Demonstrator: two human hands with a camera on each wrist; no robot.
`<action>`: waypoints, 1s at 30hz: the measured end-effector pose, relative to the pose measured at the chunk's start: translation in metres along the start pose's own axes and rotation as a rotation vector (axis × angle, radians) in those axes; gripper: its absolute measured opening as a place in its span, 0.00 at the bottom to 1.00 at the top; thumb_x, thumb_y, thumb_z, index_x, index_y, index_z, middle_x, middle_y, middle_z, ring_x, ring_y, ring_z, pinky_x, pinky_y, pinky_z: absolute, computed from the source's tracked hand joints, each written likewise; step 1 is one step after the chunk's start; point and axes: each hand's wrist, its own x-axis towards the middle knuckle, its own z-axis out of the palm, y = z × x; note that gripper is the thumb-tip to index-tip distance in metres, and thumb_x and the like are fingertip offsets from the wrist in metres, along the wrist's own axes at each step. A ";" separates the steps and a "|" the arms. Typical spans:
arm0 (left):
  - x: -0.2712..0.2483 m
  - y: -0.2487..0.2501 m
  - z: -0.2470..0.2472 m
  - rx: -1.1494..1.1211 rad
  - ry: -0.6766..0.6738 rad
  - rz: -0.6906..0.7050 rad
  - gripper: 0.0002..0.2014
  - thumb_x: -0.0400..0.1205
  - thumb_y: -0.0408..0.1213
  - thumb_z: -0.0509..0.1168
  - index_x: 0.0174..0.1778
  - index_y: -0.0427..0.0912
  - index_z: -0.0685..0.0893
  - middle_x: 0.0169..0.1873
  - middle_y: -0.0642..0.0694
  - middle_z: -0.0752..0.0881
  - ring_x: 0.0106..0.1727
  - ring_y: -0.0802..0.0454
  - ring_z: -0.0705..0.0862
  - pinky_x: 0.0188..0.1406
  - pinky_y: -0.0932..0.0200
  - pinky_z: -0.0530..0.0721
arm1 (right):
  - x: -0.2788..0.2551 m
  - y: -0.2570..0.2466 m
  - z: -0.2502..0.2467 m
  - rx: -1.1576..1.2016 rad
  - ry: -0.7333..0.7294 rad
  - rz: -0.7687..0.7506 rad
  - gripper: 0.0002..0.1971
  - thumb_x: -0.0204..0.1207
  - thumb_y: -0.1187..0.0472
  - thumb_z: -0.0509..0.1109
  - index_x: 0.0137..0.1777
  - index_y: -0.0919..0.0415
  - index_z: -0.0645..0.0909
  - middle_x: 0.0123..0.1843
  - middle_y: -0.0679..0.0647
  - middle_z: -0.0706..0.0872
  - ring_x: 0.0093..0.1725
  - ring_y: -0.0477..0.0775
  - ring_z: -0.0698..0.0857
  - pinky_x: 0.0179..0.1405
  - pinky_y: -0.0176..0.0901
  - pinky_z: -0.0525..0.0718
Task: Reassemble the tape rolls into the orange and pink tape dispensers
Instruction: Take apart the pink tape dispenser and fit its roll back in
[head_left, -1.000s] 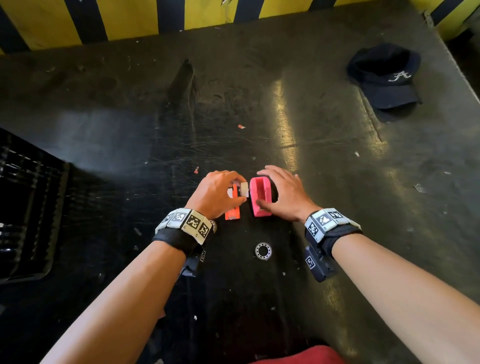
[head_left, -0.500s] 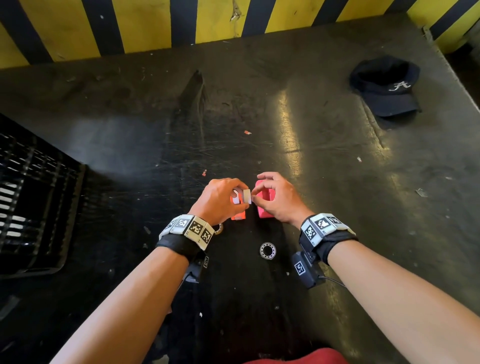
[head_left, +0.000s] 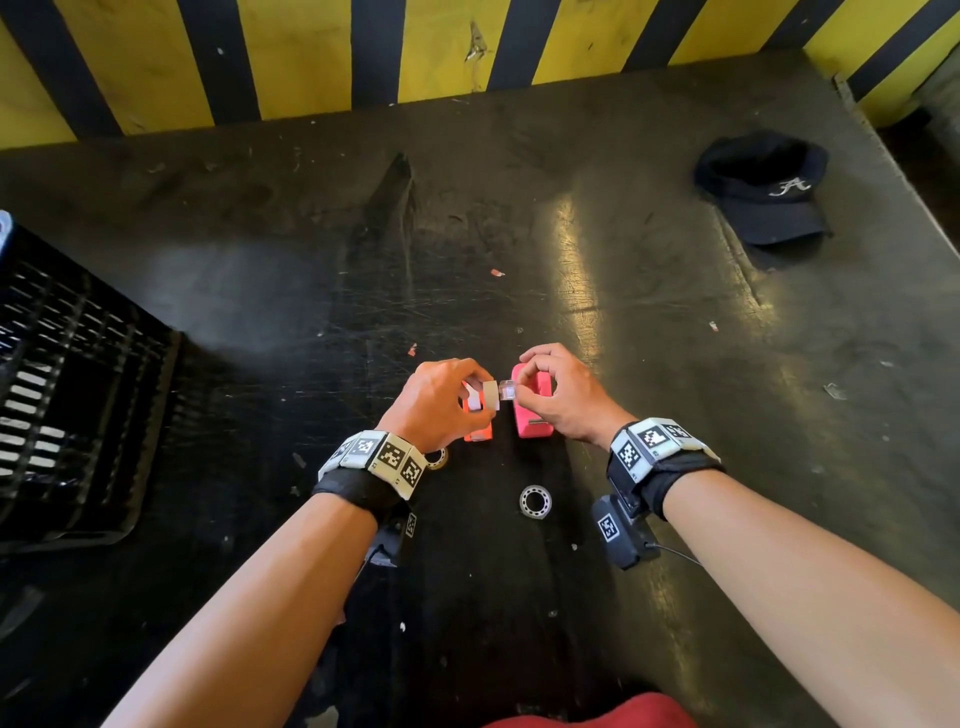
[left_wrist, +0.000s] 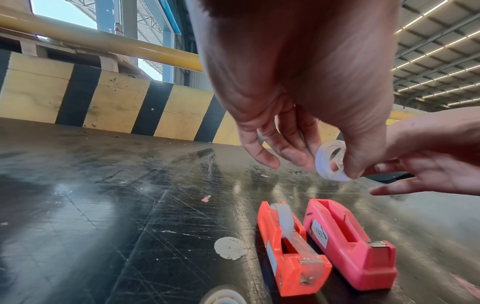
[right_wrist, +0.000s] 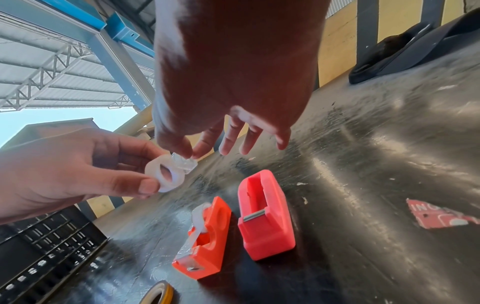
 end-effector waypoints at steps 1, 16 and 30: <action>-0.001 0.000 -0.001 -0.001 -0.003 -0.002 0.19 0.72 0.40 0.81 0.58 0.44 0.90 0.50 0.50 0.92 0.48 0.51 0.90 0.55 0.47 0.90 | 0.000 -0.001 -0.002 -0.001 0.004 -0.001 0.05 0.76 0.58 0.80 0.42 0.52 0.86 0.66 0.52 0.83 0.67 0.52 0.82 0.70 0.48 0.76; -0.068 -0.022 0.058 0.317 -0.402 -0.178 0.21 0.77 0.49 0.76 0.64 0.55 0.81 0.61 0.49 0.84 0.60 0.46 0.87 0.58 0.47 0.88 | -0.008 0.013 -0.006 -0.087 -0.013 0.054 0.06 0.78 0.57 0.78 0.48 0.60 0.89 0.67 0.54 0.83 0.67 0.53 0.81 0.64 0.44 0.75; -0.032 0.039 0.112 0.430 -0.465 0.080 0.26 0.79 0.47 0.73 0.74 0.51 0.78 0.69 0.44 0.80 0.69 0.42 0.80 0.67 0.42 0.81 | -0.028 0.038 -0.020 -0.059 0.030 0.114 0.04 0.77 0.57 0.80 0.45 0.57 0.90 0.65 0.53 0.85 0.64 0.50 0.83 0.62 0.41 0.74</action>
